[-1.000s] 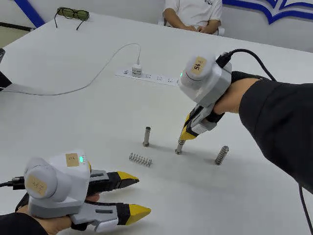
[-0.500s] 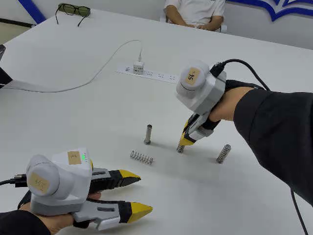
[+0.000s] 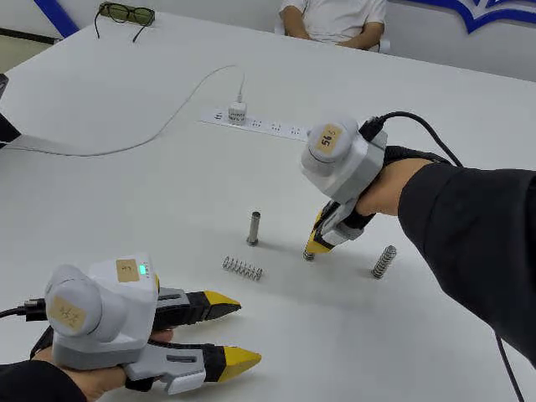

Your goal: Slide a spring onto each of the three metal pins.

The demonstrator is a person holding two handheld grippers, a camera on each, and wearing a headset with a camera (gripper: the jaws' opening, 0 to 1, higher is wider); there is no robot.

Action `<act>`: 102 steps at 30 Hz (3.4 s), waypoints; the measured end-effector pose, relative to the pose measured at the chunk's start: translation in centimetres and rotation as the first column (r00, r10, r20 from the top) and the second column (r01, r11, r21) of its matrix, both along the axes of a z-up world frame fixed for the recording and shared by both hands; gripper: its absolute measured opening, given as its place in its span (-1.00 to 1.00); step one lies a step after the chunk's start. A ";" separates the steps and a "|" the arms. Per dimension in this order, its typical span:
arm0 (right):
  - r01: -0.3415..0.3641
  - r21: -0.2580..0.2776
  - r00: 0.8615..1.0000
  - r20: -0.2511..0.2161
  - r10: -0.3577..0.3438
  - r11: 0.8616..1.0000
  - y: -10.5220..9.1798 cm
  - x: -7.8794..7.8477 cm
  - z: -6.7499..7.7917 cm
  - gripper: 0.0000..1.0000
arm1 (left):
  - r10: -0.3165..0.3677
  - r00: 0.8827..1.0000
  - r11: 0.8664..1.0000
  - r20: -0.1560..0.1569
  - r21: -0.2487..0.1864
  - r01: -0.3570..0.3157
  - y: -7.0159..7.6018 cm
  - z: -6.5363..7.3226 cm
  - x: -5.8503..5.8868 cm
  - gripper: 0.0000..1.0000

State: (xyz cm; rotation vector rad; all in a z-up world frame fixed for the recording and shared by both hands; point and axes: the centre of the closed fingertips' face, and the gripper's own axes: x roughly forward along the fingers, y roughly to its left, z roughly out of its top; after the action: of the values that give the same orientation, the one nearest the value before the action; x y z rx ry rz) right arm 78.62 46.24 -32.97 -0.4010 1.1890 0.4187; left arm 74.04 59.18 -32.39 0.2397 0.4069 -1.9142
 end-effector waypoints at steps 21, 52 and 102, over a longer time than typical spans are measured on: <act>-0.012 -0.007 0.999 0.048 0.012 1.000 -0.6 0.7 -0.1 -0.52 | -0.003 1.000 1.000 -0.001 0.006 0.003 0.1 -0.2 -0.2 -0.17; -0.087 0.069 0.994 0.066 0.083 0.994 6.7 1.7 -0.9 -0.59 | -0.008 1.000 1.000 -0.007 0.001 0.008 -0.1 -0.2 0.1 -0.18; -0.095 0.124 0.994 0.061 0.088 0.988 8.7 -0.6 -1.2 -0.77 | 0.043 0.999 0.999 0.017 0.021 -0.043 0.3 -0.4 1.6 -0.23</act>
State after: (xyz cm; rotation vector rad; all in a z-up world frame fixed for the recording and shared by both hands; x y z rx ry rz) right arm 78.02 54.96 -34.12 -0.3560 1.0871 0.5568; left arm 75.69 59.51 -32.83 0.2589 0.4179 -1.8653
